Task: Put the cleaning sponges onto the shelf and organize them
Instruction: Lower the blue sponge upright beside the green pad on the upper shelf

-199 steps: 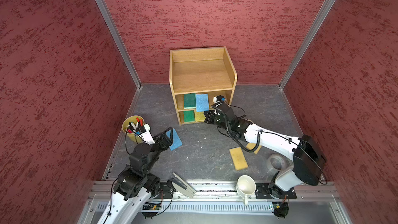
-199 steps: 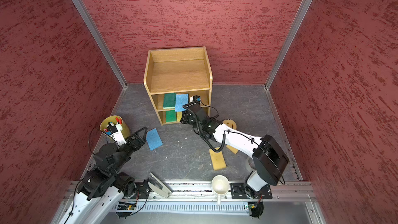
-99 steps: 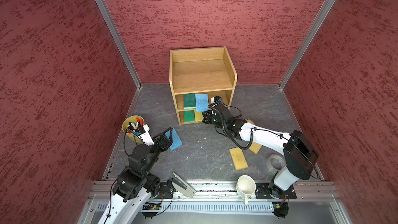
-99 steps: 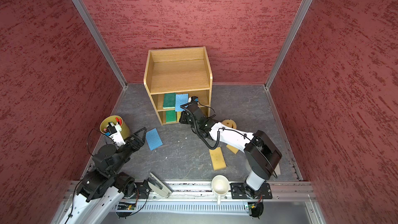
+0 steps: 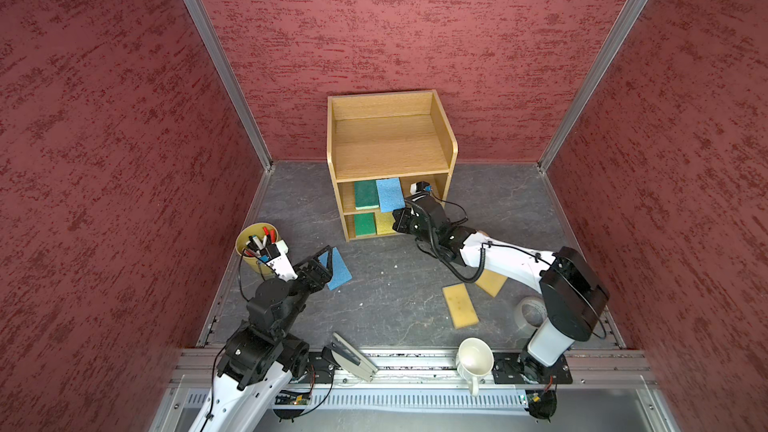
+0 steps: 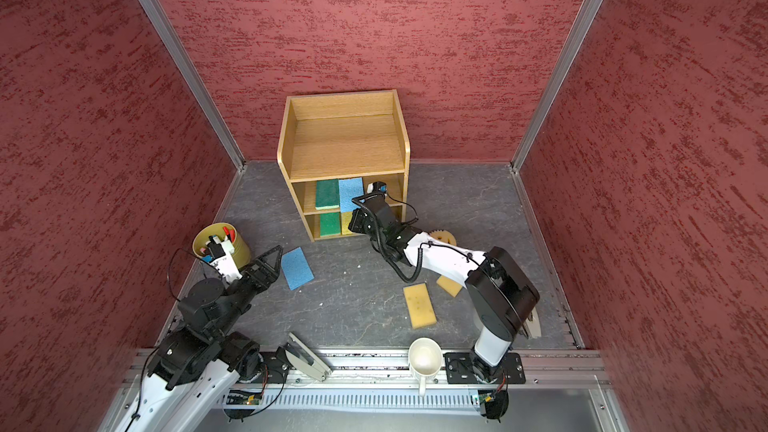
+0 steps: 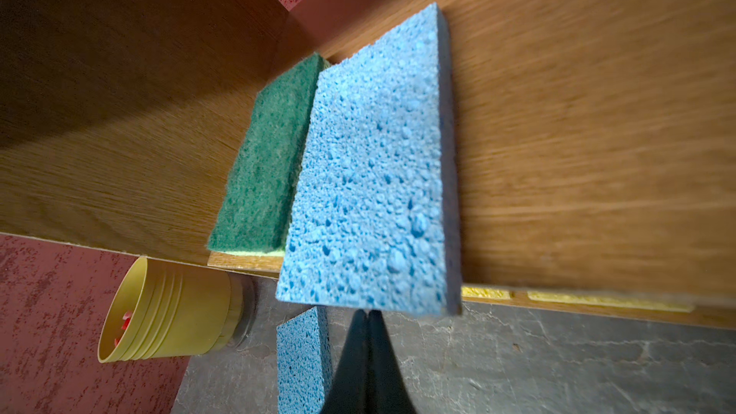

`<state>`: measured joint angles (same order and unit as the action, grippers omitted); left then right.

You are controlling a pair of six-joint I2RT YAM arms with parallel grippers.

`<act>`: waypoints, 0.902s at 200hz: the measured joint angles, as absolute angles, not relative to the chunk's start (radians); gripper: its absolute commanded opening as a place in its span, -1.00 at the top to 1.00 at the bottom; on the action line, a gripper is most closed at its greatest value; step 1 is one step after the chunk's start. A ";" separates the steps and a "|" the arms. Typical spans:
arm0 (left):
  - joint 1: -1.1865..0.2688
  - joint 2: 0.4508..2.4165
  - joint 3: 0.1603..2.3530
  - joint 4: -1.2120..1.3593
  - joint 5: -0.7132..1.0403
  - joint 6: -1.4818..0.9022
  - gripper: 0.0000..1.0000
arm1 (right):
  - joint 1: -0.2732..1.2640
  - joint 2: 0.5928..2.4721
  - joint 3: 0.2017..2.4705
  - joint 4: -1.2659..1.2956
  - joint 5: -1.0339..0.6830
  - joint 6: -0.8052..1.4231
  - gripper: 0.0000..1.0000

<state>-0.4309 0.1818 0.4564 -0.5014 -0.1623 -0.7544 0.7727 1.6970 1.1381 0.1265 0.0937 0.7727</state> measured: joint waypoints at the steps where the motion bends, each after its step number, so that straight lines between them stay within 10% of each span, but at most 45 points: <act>1: -0.431 0.182 0.456 -0.501 -0.162 -0.754 -0.68 | 0.772 1.697 1.139 0.128 0.094 0.773 0.98; 180: -0.431 0.221 0.456 -0.496 -0.158 -0.755 -0.68 | 0.776 1.704 1.155 0.150 0.076 0.761 0.81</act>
